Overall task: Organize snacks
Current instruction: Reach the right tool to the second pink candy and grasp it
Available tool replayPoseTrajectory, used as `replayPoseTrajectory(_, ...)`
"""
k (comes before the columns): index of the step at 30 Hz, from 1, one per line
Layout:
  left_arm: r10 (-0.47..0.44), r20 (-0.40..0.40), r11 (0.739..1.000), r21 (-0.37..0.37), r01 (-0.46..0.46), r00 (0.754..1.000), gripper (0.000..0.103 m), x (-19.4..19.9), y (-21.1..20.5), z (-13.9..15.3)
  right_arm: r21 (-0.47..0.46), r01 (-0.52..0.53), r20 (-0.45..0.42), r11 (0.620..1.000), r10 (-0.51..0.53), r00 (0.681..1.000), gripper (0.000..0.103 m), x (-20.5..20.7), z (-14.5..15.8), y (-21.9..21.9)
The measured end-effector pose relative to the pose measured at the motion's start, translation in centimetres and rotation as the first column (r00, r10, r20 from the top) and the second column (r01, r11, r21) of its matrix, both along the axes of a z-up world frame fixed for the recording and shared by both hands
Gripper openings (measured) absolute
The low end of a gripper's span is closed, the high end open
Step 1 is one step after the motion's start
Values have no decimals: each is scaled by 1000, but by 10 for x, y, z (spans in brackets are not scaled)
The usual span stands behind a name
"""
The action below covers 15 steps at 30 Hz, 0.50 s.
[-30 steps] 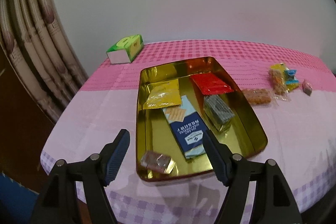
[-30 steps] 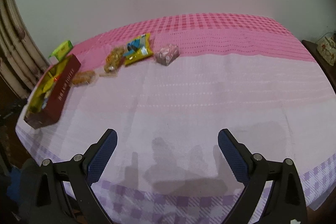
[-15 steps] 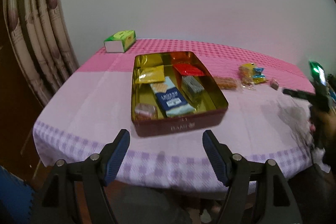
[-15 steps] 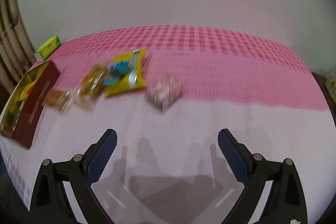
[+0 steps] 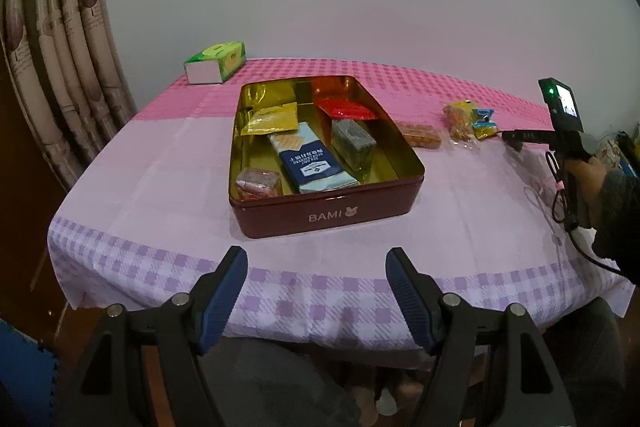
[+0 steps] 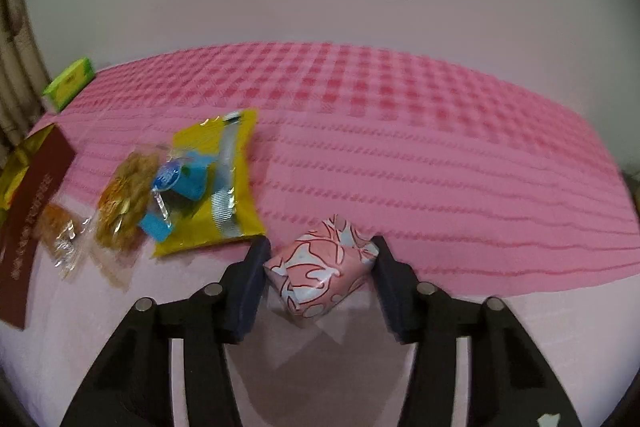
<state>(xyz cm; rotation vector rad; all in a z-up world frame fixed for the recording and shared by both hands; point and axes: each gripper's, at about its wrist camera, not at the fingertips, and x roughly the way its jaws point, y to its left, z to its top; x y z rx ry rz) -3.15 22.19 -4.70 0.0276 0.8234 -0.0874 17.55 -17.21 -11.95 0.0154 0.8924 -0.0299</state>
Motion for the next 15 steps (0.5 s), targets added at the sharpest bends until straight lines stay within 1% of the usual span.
replayPoseTrajectory(1, -1, 8, 1000, 3, 1, 1000, 73, -1, 0, 1, 12, 5, -1, 1000, -5, 1000, 46, -1, 0, -1)
replayPoseTrajectory(2, -2, 14, 1000, 4, 2, 1000, 73, 0, -1, 2, 3, 7, 9, 1000, -7, 1000, 46, -5, 2, 0)
replayPoseTrajectory(4, 0, 21, 1000, -5, 0, 1000, 73, 0, 0, 4, -44, 2, 30, 999, -1, 1000, 46, -15, 7, 3)
replayPoseTrajectory(7, 4, 24, 1000, -16, -3, 1000, 73, 0, 0, 5, -72, -1, 46, 997, 4, 999, 45, -28, 17, 4)
replayPoseTrajectory(11, 0, 49, 1000, -23, 2, 999, 73, -5, -1, 12, -84, 0, 79, 996, 7, 997, 45, -47, 39, 7)
replayPoseTrajectory(15, 1, 79, 999, -42, 2, 997, 73, -12, 0, 20, -110, -24, 107, 994, 36, 994, 45, -63, 60, 23)
